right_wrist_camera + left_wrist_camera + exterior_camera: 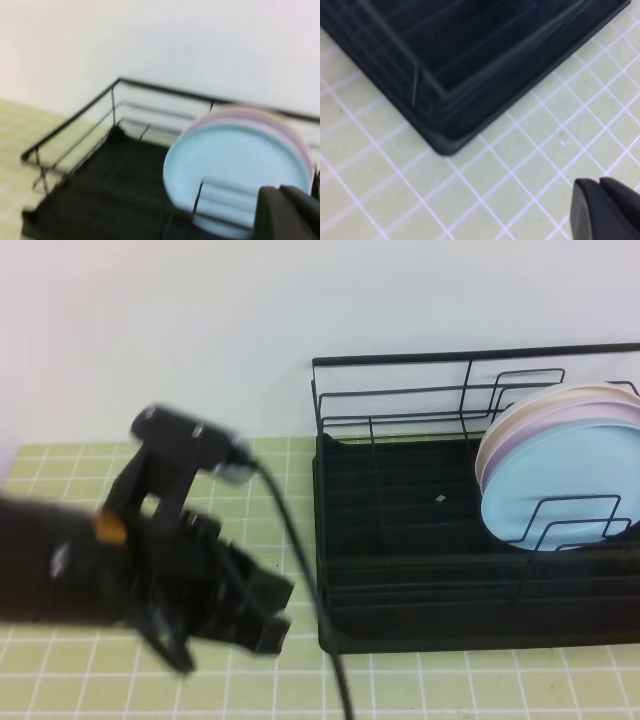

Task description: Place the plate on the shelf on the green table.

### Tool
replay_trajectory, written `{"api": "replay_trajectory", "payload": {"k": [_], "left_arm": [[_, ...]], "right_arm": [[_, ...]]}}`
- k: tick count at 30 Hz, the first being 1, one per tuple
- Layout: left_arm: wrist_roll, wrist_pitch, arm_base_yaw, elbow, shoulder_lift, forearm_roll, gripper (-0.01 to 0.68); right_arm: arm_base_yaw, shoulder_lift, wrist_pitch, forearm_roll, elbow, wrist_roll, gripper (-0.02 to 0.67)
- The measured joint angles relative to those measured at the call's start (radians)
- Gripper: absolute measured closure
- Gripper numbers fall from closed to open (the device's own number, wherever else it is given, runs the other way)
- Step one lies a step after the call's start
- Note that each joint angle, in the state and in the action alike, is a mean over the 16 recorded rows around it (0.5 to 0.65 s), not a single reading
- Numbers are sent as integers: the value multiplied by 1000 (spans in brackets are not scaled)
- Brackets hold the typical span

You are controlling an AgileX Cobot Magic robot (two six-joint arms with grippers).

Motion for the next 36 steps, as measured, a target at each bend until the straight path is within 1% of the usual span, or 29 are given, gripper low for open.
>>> {"api": "replay_trajectory", "payload": {"k": [7, 13, 17, 22, 36], "left_arm": [[80, -152, 0, 191, -142, -74, 675], [160, -244, 0, 282, -244, -118, 675], [201, -261, 0, 297, -281, -126, 675], [221, -245, 0, 297, -298, -129, 675], [241, -205, 0, 297, -305, -117, 675]], "right_arm": [[0, -108, 97, -16, 81, 0, 651], [0, -126, 119, -58, 109, 0, 651], [0, -127, 93, -86, 122, 0, 651], [0, -128, 61, -111, 136, 0, 651], [0, -128, 52, -113, 142, 0, 651]]}}
